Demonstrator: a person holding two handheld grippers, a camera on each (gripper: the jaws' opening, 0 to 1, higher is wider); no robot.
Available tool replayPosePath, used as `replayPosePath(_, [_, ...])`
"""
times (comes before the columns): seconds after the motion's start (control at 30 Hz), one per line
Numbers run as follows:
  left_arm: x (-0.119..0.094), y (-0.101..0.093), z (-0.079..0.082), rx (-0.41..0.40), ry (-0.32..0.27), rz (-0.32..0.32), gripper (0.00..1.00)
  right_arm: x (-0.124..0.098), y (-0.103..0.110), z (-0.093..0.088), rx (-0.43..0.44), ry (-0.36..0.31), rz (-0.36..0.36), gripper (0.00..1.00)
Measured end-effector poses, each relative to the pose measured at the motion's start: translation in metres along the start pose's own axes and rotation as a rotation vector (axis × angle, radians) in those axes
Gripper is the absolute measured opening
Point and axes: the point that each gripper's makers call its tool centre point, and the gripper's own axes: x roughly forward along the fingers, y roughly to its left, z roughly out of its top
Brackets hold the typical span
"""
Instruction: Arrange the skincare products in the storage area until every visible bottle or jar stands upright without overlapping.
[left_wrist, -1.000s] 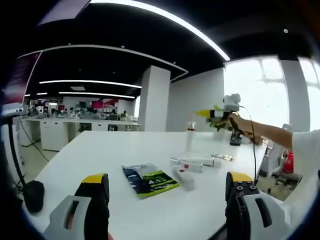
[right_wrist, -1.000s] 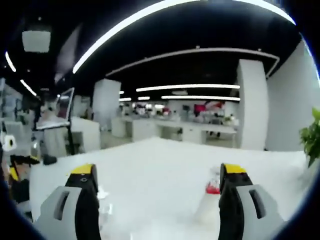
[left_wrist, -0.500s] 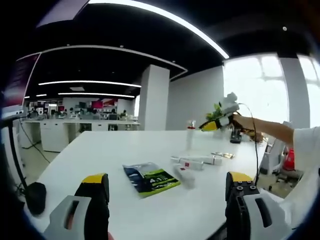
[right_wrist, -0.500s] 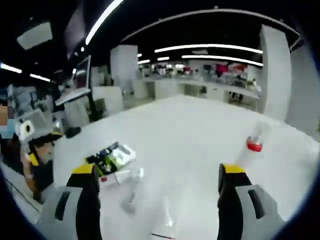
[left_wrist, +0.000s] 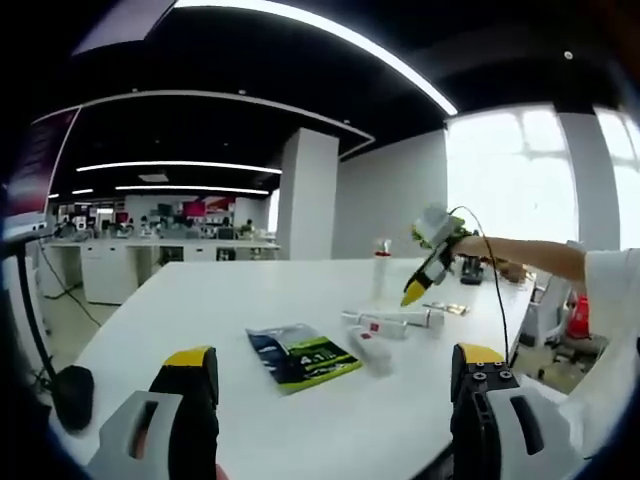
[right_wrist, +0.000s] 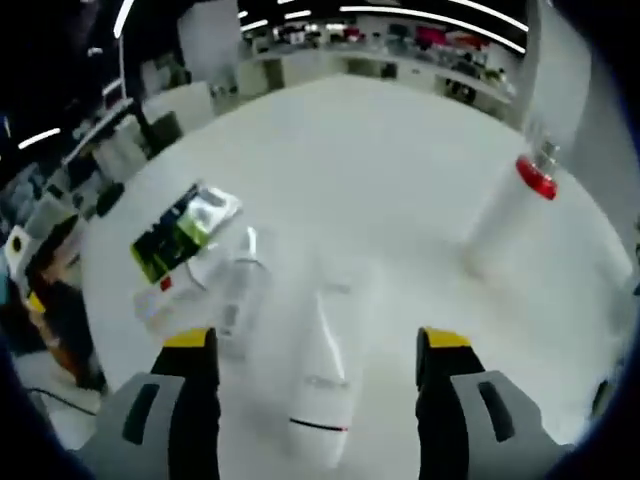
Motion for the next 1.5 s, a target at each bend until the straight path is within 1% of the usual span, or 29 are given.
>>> replayPosePath(0.03, [0.0, 0.0, 0.0, 0.0, -0.001, 0.0, 1.0, 0.001, -0.001, -0.006, 0.007, 0.04, -0.002, 0.76])
replayPosePath(0.13, [0.0, -0.001, 0.0, 0.0, 0.0, -0.002, 1.0, 0.005, -0.007, -0.007, 0.01, 0.061, -0.022, 0.7])
replayPosePath(0.23, [0.001, -0.002, 0.0, 0.003, 0.003, -0.005, 1.0, 0.006, -0.008, -0.01, 0.039, 0.095, -0.021, 0.65])
replayPosePath(0.3, [0.001, -0.003, 0.0, 0.006, 0.006, -0.009, 1.0, 0.009, -0.014, -0.006, 0.049, 0.116, -0.022, 0.63])
replayPosePath(0.33, [0.001, -0.003, 0.0, 0.006, 0.006, -0.01, 1.0, 0.01, -0.014, -0.006, 0.048, 0.118, -0.023, 0.62])
replayPosePath(0.43, [0.001, -0.003, 0.0, 0.008, 0.006, -0.01, 1.0, 0.011, -0.012, -0.015, 0.049, 0.18, -0.037, 0.57])
replayPosePath(0.47, [0.001, -0.003, -0.001, 0.007, 0.007, -0.011, 1.0, 0.011, -0.012, -0.021, 0.058, 0.214, -0.06, 0.55])
replayPosePath(0.5, [0.001, -0.003, -0.001, 0.006, 0.007, -0.011, 1.0, 0.011, -0.004, -0.03, 0.047, 0.237, -0.061, 0.54])
replayPosePath(0.6, [0.001, -0.003, -0.001, 0.007, 0.009, -0.011, 1.0, 0.014, -0.002, -0.034, 0.053, 0.262, -0.066, 0.53])
replayPosePath(0.67, [0.001, -0.003, -0.001, 0.009, 0.009, -0.013, 1.0, 0.017, -0.007, -0.029, 0.051, 0.287, -0.067, 0.48])
replayPosePath(0.7, [0.001, -0.004, -0.001, 0.01, 0.01, -0.015, 1.0, 0.019, -0.009, -0.029, 0.053, 0.292, -0.079, 0.45])
replayPosePath(0.73, [0.001, -0.004, 0.0, 0.012, 0.007, -0.014, 1.0, 0.019, -0.013, -0.028, 0.066, 0.32, -0.096, 0.43])
replayPosePath(0.87, [0.001, -0.005, 0.0, 0.012, 0.006, -0.017, 1.0, 0.02, -0.015, -0.026, 0.068, 0.337, -0.107, 0.39])
replayPosePath(0.9, [0.001, -0.005, 0.0, 0.014, 0.007, -0.016, 1.0, 0.018, -0.01, -0.032, 0.062, 0.349, -0.112, 0.38])
replayPosePath(0.93, [0.001, -0.005, 0.0, 0.014, 0.009, -0.017, 1.0, 0.018, -0.01, -0.035, 0.057, 0.366, -0.119, 0.37])
replayPosePath(1.07, [0.001, -0.005, 0.0, 0.012, 0.008, -0.018, 1.0, 0.02, -0.006, -0.035, 0.07, 0.394, -0.11, 0.33])
replayPosePath(1.1, [0.001, -0.006, 0.0, 0.013, 0.008, -0.02, 1.0, 0.021, -0.004, -0.035, 0.067, 0.402, -0.096, 0.32])
replayPosePath(1.13, [0.001, -0.007, 0.0, 0.014, 0.007, -0.024, 1.0, 0.021, -0.005, -0.035, 0.047, 0.402, -0.089, 0.32])
replayPosePath(1.23, [0.0, -0.009, 0.0, 0.016, 0.006, -0.029, 1.0, 0.021, -0.005, -0.037, 0.057, 0.428, -0.077, 0.32])
replayPosePath(1.3, [0.0, -0.009, 0.0, 0.017, 0.006, -0.029, 1.0, 0.02, -0.004, -0.039, 0.009, 0.453, -0.053, 0.32])
replayPosePath(1.37, [0.001, -0.008, 0.0, 0.015, 0.007, -0.028, 1.0, 0.021, -0.003, -0.038, -0.005, 0.453, -0.051, 0.33])
replayPosePath(1.5, [0.001, -0.009, 0.0, 0.02, 0.004, -0.032, 0.98, 0.022, -0.005, -0.038, 0.0, 0.452, -0.051, 0.33])
